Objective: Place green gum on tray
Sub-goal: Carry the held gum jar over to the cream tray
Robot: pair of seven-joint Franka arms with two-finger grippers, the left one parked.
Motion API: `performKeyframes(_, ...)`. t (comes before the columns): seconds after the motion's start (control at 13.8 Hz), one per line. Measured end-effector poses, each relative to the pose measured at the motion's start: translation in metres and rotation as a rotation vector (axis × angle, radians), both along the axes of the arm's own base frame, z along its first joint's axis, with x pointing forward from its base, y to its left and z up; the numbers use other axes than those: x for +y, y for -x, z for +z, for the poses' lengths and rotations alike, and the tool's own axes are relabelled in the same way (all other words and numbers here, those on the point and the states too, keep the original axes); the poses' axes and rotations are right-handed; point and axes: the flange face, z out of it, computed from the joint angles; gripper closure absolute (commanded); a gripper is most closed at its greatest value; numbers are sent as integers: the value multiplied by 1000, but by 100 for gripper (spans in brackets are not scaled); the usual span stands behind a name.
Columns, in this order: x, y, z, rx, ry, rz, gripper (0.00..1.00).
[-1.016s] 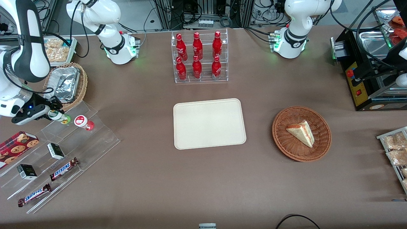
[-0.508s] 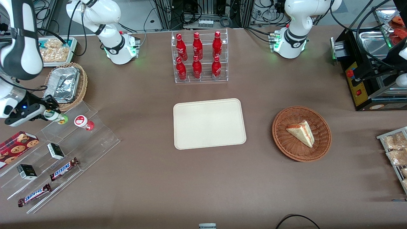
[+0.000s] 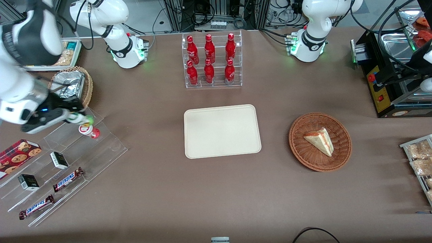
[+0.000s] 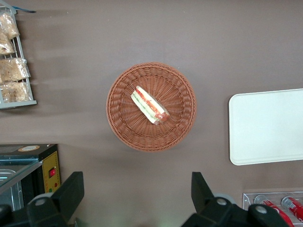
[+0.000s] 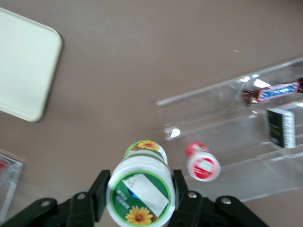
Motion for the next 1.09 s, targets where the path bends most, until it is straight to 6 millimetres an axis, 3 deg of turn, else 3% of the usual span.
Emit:
performKeyframes(0.29,118,-8,2,-2,11,-101,100)
performKeyframes(0.51,200,-22,-18,4,22,-169,100)
performKeyframes(0.73,290,-26,-58,-4,24,-220,100)
performKeyframes(0.87,348,-18,-95,-19,15,-254,100)
performKeyframes(1.09,406,2,-150,-25,11,-289,100)
